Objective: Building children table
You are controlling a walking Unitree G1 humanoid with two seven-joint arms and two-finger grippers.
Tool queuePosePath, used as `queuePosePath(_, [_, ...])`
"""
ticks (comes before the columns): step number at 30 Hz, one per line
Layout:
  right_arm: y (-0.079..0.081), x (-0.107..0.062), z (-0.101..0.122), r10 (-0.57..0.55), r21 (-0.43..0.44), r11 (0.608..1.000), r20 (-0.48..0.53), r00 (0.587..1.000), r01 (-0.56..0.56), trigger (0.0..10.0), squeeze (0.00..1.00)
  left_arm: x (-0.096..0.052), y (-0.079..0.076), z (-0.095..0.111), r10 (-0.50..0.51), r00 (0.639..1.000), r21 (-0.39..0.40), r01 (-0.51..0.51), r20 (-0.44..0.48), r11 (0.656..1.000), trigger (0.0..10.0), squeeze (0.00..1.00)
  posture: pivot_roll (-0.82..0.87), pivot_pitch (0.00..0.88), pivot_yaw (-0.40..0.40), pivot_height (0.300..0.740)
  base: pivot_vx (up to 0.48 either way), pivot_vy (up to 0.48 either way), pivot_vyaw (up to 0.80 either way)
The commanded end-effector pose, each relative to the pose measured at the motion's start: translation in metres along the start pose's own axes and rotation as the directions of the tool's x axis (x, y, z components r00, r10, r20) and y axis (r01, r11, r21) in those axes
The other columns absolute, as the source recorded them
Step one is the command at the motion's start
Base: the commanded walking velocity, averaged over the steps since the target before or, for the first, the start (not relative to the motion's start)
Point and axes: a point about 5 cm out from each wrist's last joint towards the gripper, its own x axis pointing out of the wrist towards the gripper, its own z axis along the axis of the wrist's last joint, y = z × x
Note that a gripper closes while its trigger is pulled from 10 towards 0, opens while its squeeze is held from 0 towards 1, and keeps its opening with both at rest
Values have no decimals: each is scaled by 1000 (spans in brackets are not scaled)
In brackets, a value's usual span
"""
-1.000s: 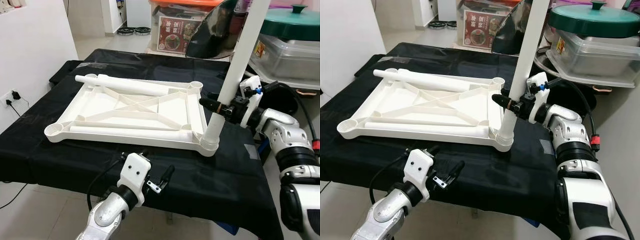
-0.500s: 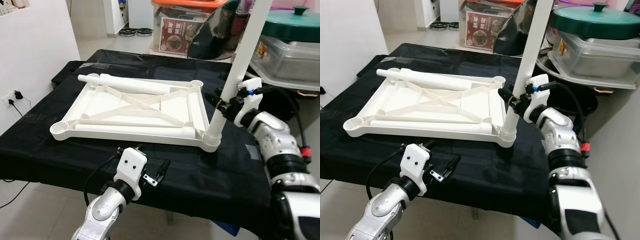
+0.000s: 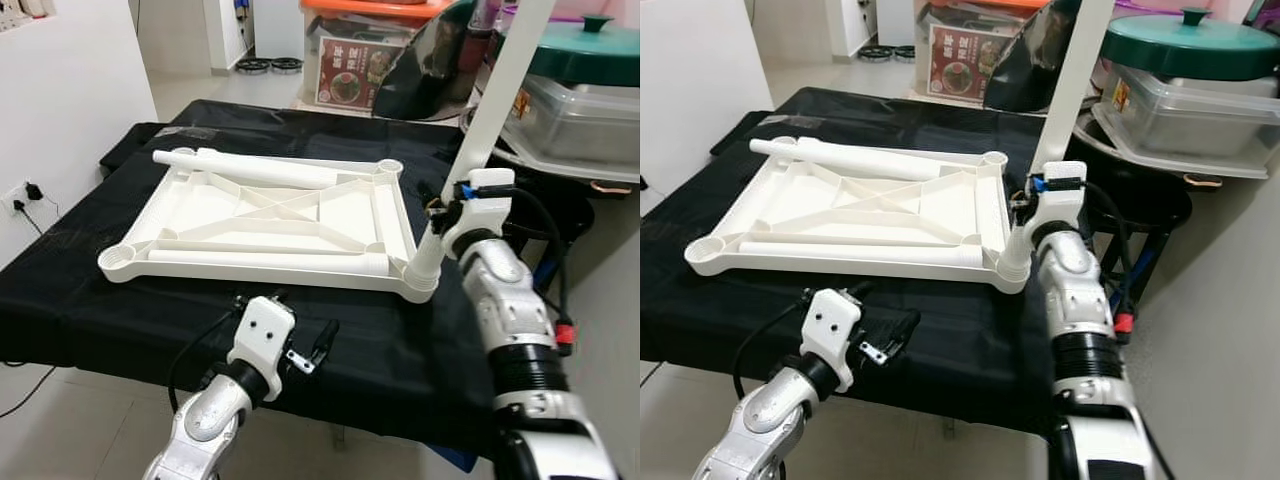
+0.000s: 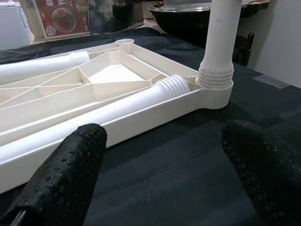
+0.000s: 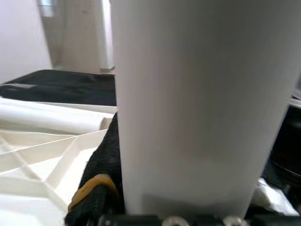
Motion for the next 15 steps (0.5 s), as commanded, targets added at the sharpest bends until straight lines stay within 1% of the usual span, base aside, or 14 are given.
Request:
queuePosePath(1, [-5,-3,-1,-134,-67,989,-4,991,134,0,0,0,1,-3,2,1000,9,-2,-11,1000,10000,0,146,48,-70,740,0,0,0])
queuePosePath(2, [-5,-3,-1,-134,-67,989,-4,991,134,0,0,0,1,-3,2,1000,9,-2,-11,1000,10000,0,146,48,-70,740,0,0,0])
queuePosePath(3, [-2,-2,0,-184,-55,982,-9,983,183,0,0,0,0,-3,2,1000,9,-2,-10,1000,10000,0,146,50,-71,740,0,0,0])
queuePosePath(4, [-2,-2,0,-184,-55,982,-9,983,183,0,0,0,0,-3,2,1000,9,-2,-10,1000,10000,0,146,50,-71,740,0,0,0])
queuePosePath(5, [-1,-3,1,-217,-48,975,-16,976,216,0,0,0,0,-3,2,1000,9,-2,-9,1000,10000,0,145,49,-72,740,0,0,0])
queuePosePath(7, [-1,-3,1,-217,-48,975,-16,976,216,0,0,0,0,-3,2,1000,9,-2,-9,1000,10000,0,145,49,-72,740,0,0,0])
queuePosePath(9, [10,-3,5,-288,-10,958,-24,957,287,0,0,0,-1,-2,0,1000,9,0,-6,1000,10000,0,143,53,-76,740,0,0,0])
queuePosePath(10, [10,-3,5,-288,-10,958,-24,957,287,0,0,0,-1,-2,0,1000,9,0,-6,1000,10000,0,143,53,-76,740,0,0,0])
queuePosePath(11, [17,-2,7,-306,12,952,-31,952,306,0,0,1,-1,-2,-1,1000,9,1,-5,1000,10000,0,147,56,-81,740,0,0,0])
queuePosePath(13, [17,-2,7,-306,12,952,-31,952,306,0,0,1,-1,-2,-1,1000,9,1,-5,1000,10000,0,147,56,-81,740,0,0,0])
queuePosePath(14, [23,-1,9,-317,25,948,-38,948,318,0,0,1,-1,-2,-1,1000,9,1,-3,1000,10000,0,147,56,-81,740,0,0,0])
queuePosePath(15, [30,-1,10,-301,43,952,-52,952,303,0,0,1,-1,-1,0,1000,8,0,-2,1000,10000,0,147,58,-82,740,0,0,0])
